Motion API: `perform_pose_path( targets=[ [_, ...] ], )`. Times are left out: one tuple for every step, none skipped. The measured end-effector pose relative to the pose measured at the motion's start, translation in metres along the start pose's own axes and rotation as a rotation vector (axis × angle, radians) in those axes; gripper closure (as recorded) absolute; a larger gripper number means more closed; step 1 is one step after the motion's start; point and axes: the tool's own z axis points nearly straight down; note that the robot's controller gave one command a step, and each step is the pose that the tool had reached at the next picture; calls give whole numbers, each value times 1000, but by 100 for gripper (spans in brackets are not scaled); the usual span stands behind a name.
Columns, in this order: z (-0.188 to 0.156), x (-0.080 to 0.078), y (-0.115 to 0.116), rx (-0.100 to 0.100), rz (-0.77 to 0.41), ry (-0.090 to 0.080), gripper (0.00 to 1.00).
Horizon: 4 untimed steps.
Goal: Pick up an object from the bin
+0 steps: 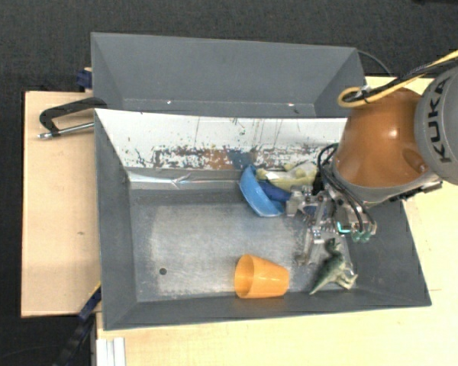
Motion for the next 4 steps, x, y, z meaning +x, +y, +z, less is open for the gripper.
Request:
perform_pose_path(
  targets=[
    [84, 19, -80, 1, -109, -1, 0],
    [-46, 17, -70, 5, -281, -18, 0],
    [63, -57, -70, 1, -443, -14, 0],
    [73, -67, -103, -3, -236, -13, 0]
  ],
)
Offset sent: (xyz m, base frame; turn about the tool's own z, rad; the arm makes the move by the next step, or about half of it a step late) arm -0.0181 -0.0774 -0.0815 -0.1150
